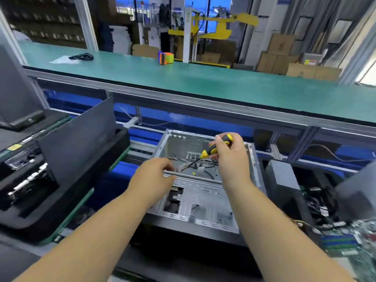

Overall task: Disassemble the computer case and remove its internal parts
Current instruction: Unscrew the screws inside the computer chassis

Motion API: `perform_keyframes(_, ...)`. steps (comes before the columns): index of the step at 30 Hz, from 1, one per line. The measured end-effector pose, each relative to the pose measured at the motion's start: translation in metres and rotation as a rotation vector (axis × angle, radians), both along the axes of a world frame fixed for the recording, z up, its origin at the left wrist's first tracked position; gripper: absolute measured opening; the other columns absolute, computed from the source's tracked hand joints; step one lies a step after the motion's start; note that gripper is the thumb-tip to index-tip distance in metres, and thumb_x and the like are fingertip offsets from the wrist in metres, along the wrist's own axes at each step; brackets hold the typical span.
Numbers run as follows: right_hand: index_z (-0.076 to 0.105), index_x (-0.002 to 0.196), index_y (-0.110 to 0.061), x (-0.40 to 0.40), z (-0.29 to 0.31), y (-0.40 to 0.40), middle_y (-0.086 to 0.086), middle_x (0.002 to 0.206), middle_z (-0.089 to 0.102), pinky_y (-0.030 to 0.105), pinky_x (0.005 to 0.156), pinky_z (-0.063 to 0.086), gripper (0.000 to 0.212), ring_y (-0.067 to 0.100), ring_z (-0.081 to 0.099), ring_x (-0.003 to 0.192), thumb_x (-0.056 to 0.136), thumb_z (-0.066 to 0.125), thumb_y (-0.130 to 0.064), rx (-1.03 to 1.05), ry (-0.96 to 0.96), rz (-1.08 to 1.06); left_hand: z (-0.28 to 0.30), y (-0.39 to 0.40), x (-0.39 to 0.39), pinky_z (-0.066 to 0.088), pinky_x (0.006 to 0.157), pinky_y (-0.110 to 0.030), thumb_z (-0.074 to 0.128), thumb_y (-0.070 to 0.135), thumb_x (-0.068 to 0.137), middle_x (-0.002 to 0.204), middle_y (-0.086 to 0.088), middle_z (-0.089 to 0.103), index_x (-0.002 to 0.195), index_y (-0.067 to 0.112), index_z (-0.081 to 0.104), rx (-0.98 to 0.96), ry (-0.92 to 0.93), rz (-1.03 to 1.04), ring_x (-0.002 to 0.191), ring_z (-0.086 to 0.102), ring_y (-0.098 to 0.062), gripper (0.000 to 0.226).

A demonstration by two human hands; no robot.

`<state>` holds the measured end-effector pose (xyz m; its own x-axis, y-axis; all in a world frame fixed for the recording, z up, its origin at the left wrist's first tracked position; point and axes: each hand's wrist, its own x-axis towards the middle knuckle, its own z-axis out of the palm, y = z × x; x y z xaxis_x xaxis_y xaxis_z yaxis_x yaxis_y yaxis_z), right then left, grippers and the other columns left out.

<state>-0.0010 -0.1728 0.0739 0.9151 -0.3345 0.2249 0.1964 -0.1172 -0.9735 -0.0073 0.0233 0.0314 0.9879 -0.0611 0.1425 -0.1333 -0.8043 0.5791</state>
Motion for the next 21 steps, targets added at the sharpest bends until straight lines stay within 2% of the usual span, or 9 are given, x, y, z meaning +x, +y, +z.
perform_keyframes(3,0.056,0.09,-0.022,0.005,-0.001,0.036,-0.003,0.081,0.068,0.018,0.054,0.051,0.008,0.008,0.064,0.065,0.097,0.056,-0.026,-0.046,-0.002,0.039,-0.007,0.039,0.006,0.048,0.091,-0.038,0.077,0.038,0.077,0.108,0.009,0.057,0.102,0.031,0.063,0.038,-0.011,0.059,0.104,0.054,-0.015,0.03)
perform_keyframes(8,0.053,0.09,-0.025,0.01,-0.009,0.082,0.0,0.083,0.066,0.041,0.074,0.057,0.008,0.018,0.067,0.078,0.097,0.056,-0.028,-0.221,0.012,0.11,-0.021,0.069,0.014,0.044,0.098,-0.037,0.077,0.045,0.073,0.113,0.011,0.052,0.104,0.034,0.061,0.02,0.023,-0.012,0.11,0.048,-0.014,0.037)
perform_keyframes(13,0.05,0.087,-0.035,0.01,-0.018,0.105,-0.003,0.081,0.067,0.034,0.069,0.055,0.012,0.011,0.065,0.074,0.096,0.057,-0.031,-0.36,0.01,0.095,-0.031,0.076,0.019,0.04,0.101,-0.035,0.075,0.039,0.074,0.117,0.015,0.048,0.105,0.039,0.06,-0.013,0.04,-0.081,0.114,0.043,-0.013,0.034)
perform_keyframes(17,0.049,0.087,-0.037,0.009,-0.022,0.111,-0.005,0.083,0.065,0.041,0.073,0.058,0.013,0.015,0.066,0.078,0.096,0.058,-0.031,-0.41,0.03,0.052,-0.038,0.078,0.022,0.042,0.099,-0.035,0.073,0.036,0.077,0.118,0.016,0.045,0.108,0.039,0.059,-0.045,0.038,-0.115,0.113,0.046,-0.012,0.034)
perform_keyframes(21,0.049,0.089,-0.035,0.009,-0.023,0.114,-0.005,0.083,0.064,0.04,0.072,0.057,0.013,0.011,0.066,0.076,0.096,0.058,-0.03,-0.447,0.013,0.037,-0.044,0.079,0.023,0.046,0.097,-0.038,0.072,0.034,0.078,0.115,0.019,0.042,0.106,0.041,0.058,-0.104,0.04,-0.137,0.11,0.049,-0.011,0.032)
